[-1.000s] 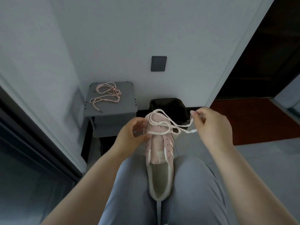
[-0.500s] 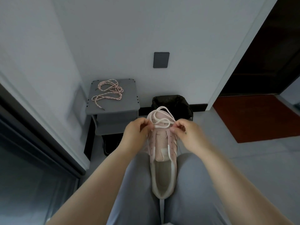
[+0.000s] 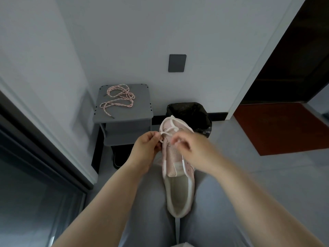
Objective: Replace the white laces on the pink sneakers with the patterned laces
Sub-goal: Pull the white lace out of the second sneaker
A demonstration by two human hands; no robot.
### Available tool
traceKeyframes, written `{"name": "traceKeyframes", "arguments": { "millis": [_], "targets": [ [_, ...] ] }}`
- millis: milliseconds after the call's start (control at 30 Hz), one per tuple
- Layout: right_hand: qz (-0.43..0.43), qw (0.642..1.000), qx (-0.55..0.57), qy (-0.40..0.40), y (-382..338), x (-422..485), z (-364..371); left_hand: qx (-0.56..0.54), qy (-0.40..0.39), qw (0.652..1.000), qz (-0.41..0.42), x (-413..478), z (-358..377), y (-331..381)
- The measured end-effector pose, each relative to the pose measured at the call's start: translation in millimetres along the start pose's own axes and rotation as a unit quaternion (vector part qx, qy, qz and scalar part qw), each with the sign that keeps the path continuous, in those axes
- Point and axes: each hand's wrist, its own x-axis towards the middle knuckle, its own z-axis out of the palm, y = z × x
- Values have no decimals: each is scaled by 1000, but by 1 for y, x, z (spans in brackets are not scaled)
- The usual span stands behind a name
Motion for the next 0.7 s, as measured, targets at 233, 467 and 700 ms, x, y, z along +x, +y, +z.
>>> {"name": "traceKeyframes", "arguments": {
  "millis": [233, 467, 700],
  "targets": [
    [77, 989, 42, 119, 1, 0, 32, 20, 44, 999, 14, -10, -4, -11],
    [71, 983, 61, 158, 4, 4, 39, 130, 133, 981, 62, -14, 5, -12],
    [73, 980, 99, 155, 8, 7, 45, 163, 173, 963, 123, -9, -2, 0]
  ]
}}
